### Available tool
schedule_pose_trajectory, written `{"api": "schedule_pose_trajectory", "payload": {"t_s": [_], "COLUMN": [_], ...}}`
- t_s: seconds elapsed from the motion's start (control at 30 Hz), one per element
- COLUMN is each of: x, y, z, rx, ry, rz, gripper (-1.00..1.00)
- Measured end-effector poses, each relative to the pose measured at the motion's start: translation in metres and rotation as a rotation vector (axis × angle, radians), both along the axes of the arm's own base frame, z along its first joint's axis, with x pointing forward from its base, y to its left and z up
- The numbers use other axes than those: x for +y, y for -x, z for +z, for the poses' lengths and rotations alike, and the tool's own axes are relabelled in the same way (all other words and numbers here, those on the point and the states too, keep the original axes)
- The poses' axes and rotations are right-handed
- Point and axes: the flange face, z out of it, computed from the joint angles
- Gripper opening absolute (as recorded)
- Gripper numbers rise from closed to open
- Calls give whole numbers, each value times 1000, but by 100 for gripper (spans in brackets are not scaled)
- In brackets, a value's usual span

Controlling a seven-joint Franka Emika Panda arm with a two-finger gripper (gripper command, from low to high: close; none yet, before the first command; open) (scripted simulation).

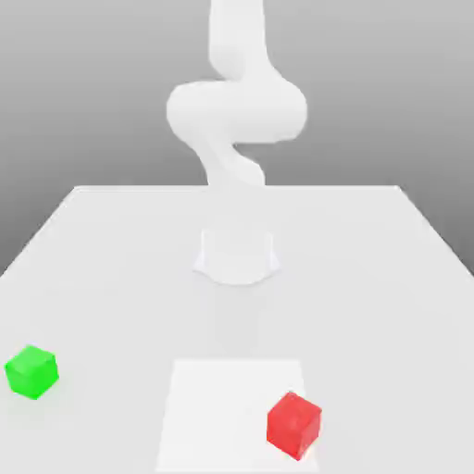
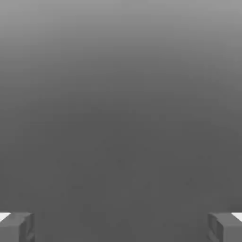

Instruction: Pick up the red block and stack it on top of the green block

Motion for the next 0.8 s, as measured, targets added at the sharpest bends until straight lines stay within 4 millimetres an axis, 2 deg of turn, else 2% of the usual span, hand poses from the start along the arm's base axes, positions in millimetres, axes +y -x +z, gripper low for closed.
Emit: {"api": "schedule_pose_trajectory", "payload": {"t_s": [0.1,0.2,0.3,0.4,0.57,0.67,0.8], "x": [8,18,29,41,59,70,70], "y": [-37,-65,-85,-97,-99,-91,-74], "z": [-55,-111,-169,-229,-328,-386,-456], "rx": [92,177,261,343,477,557,652], "ry": [35,71,108,147,218,266,320], "rz": [100,196,291,387,549,651,757], "gripper": [0,0,0,0,0,0,0]}}
